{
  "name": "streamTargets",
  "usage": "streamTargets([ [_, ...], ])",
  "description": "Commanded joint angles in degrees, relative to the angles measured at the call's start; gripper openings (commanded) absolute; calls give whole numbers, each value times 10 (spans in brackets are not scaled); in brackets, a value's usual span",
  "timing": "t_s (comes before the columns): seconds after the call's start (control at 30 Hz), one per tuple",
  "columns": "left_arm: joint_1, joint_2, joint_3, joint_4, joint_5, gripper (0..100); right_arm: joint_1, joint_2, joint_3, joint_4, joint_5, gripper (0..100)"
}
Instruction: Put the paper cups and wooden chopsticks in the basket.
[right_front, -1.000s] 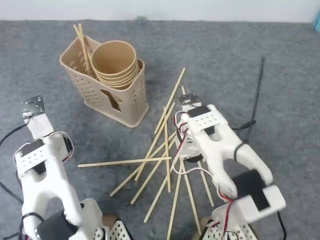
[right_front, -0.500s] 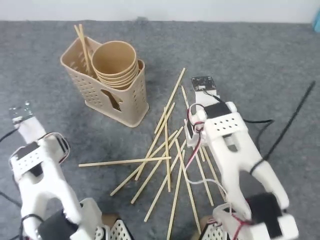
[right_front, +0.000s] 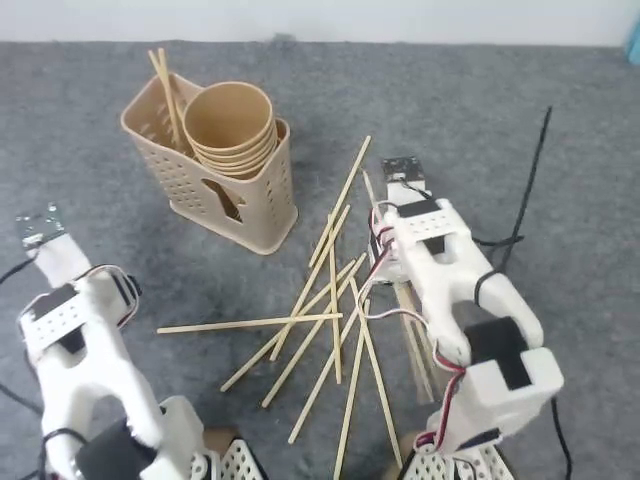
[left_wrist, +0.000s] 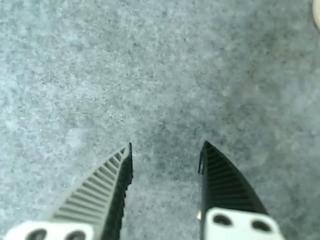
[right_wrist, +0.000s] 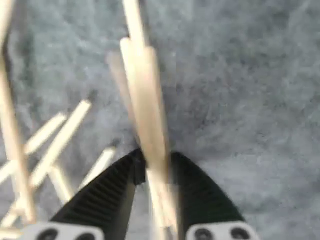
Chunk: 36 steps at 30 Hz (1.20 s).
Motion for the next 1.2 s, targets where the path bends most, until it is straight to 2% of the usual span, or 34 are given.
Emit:
streamTargets([
  [0.0, 0, -22, -6, -11, 9, 209, -7, -54, -35, 77, -4, 7],
  [0.3, -5, -22, -6, -11, 11, 209, -8, -298, -39, 182, -4, 8],
  [0.53, -18, -22, -6, -11, 39, 209, -8, -509, -37, 162, -4, 8],
  [0.73, -19, -22, -6, -11, 43, 209, -9, -606, -36, 36, -4, 8],
  [1.0, -19, -23, -4, -11, 43, 209, -11, -630, -44, -250, -4, 8],
  [1.17, -16, -23, -4, -11, 43, 209, -73, -590, -83, -381, -4, 8],
])
